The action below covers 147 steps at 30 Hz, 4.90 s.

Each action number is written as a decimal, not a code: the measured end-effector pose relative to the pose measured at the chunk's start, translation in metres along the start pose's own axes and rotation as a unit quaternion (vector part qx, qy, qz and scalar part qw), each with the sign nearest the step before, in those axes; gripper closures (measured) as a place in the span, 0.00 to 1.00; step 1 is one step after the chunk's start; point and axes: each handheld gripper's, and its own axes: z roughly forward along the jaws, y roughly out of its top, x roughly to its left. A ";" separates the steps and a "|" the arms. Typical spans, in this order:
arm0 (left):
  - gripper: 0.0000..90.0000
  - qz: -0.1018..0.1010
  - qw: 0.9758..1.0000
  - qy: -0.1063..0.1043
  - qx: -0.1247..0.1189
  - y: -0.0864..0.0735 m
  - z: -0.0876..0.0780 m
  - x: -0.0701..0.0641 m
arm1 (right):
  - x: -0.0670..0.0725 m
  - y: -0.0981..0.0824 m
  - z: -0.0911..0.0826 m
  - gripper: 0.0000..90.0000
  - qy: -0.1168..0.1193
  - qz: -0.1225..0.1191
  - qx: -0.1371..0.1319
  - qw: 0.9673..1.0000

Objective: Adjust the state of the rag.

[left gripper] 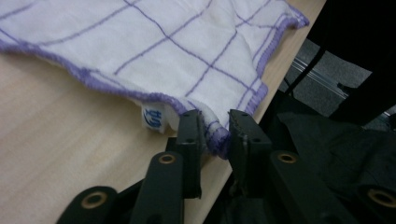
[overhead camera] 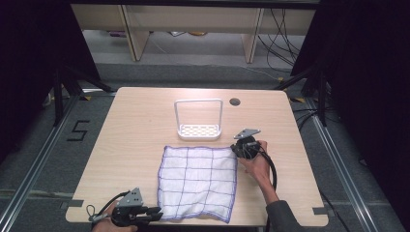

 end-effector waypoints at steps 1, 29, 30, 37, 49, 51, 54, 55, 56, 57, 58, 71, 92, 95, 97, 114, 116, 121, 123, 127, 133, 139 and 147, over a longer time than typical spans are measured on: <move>0.78 0.009 1.000 0.001 -0.004 0.002 -0.001 0.001 | 0.000 0.000 0.000 0.87 0.000 0.000 0.000 1.000; 0.47 -0.039 0.990 0.116 -0.063 0.067 0.002 0.090 | 0.065 -0.057 -0.089 0.54 0.045 0.054 -0.037 0.997; 0.47 -0.036 0.990 0.120 -0.061 0.071 0.004 0.095 | 0.059 -0.056 -0.086 0.55 0.044 0.059 -0.036 0.997; 0.46 -0.053 0.989 0.134 -0.043 0.099 0.023 0.134 | 0.037 -0.047 -0.068 0.55 0.020 0.077 -0.038 0.996; 0.44 -0.068 0.988 0.128 -0.051 0.105 0.047 0.154 | 0.014 -0.029 -0.049 0.55 0.007 0.076 -0.046 0.996; 0.43 -0.063 0.989 0.127 -0.046 0.107 0.046 0.155 | 0.012 -0.026 -0.047 0.55 0.011 0.080 -0.048 0.996; 0.42 -0.054 0.991 0.120 -0.035 0.111 0.044 0.157 | 0.006 -0.018 -0.042 0.55 0.001 0.073 -0.052 0.996; 0.42 -0.054 0.991 0.120 -0.039 0.112 0.046 0.157 | 0.005 -0.016 -0.040 0.55 0.005 0.077 -0.053 0.996; 0.42 -0.052 0.991 0.117 -0.034 0.113 0.046 0.157 | 0.004 -0.012 -0.040 0.54 0.005 0.081 -0.045 0.996; 0.42 -0.055 0.991 0.118 -0.041 0.112 0.047 0.156 | 0.002 -0.010 -0.038 0.54 0.004 0.076 -0.040 0.996; 0.41 -0.056 0.991 0.116 -0.040 0.113 0.048 0.156 | 0.002 -0.008 -0.037 0.54 0.003 0.083 -0.044 0.996; 0.41 -0.067 0.992 0.104 -0.038 0.122 0.056 0.161 | -0.014 0.006 -0.017 0.54 0.009 0.095 -0.018 0.995; 0.52 -0.041 0.993 0.111 0.020 0.115 0.066 0.165 | -0.008 0.004 0.003 0.56 0.019 0.084 0.015 0.996; 0.57 -0.032 0.993 0.107 0.023 0.113 0.069 0.164 | -0.008 0.002 0.006 0.56 0.020 0.082 0.023 0.996; 0.60 -0.028 0.993 0.107 0.028 0.113 0.071 0.163 | -0.007 0.002 0.008 0.56 0.023 0.083 0.029 0.996; 0.93 0.000 0.994 0.111 0.007 0.115 0.068 0.155 | -0.005 -0.002 0.008 0.99 0.030 0.051 -0.003 0.998; 0.93 0.001 0.993 0.114 -0.006 0.118 0.063 0.151 | -0.005 0.002 0.001 0.99 0.033 0.047 -0.008 0.998; 0.94 0.013 0.993 0.115 -0.027 0.127 0.050 0.146 | -0.003 0.013 -0.014 0.99 0.035 0.035 -0.028 0.998; 0.94 0.018 0.992 0.117 -0.038 0.130 0.042 0.143 | -0.004 0.019 -0.023 0.99 0.036 0.031 -0.041 0.998; 0.94 0.019 0.991 0.119 -0.064 0.137 0.029 0.143 | -0.009 0.029 -0.035 0.99 0.033 0.021 -0.062 0.997; 0.94 0.010 0.987 0.124 -0.099 0.146 0.014 0.143 | -0.011 0.053 -0.053 0.99 0.021 0.003 -0.057 0.998; 0.94 0.029 0.988 0.112 -0.103 0.137 0.000 0.124 | 0.002 0.046 -0.061 0.99 0.020 -0.035 -0.082 0.996; 0.94 0.068 0.989 0.090 -0.099 0.110 -0.016 0.088 | 0.021 0.014 -0.085 0.99 0.043 -0.048 -0.091 0.994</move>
